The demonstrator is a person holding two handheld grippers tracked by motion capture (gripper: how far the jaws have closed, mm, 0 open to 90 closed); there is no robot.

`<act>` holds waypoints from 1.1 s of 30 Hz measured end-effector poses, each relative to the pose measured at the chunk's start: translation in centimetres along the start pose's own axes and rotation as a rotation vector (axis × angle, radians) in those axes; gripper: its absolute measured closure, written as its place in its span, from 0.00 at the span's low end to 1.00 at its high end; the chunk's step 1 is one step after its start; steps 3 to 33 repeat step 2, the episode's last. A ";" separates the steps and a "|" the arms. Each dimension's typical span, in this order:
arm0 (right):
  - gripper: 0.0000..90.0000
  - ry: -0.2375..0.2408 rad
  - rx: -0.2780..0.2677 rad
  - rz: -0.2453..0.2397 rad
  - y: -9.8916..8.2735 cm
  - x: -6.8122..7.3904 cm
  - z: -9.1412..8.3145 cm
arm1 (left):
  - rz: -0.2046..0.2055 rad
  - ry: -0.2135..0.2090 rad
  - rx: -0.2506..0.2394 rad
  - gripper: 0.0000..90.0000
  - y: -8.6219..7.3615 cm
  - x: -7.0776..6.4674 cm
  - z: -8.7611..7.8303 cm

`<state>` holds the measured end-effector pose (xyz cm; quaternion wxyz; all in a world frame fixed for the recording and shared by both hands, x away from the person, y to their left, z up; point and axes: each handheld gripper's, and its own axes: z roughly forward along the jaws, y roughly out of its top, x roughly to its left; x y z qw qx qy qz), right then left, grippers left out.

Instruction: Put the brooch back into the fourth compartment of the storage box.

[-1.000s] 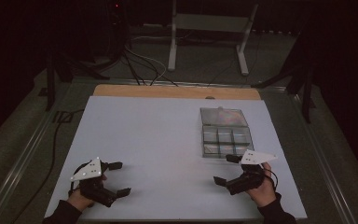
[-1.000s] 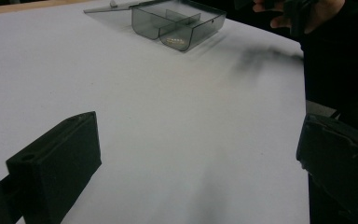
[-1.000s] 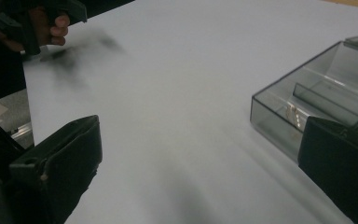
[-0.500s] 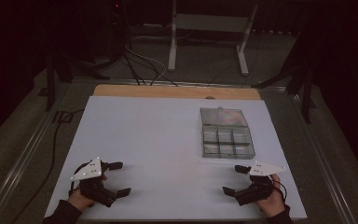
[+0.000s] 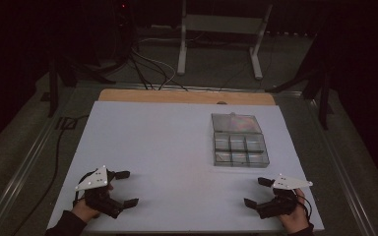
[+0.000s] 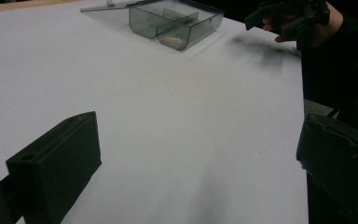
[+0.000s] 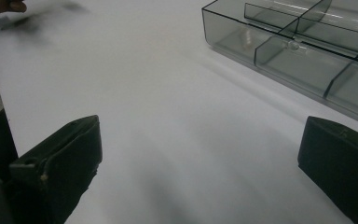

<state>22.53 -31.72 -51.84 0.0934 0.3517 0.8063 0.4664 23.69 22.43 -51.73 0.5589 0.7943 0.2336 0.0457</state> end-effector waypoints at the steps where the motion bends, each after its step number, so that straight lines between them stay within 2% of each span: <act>1: 0.00 -0.005 -0.004 -0.006 0.0 0.1 0.0 | 0.002 0.001 0.002 0.01 0.0 0.0 0.0; 33: 0.00 -0.012 -0.001 -0.015 0.0 0.1 0.0 | 0.003 0.001 0.002 0.01 0.0 0.0 0.0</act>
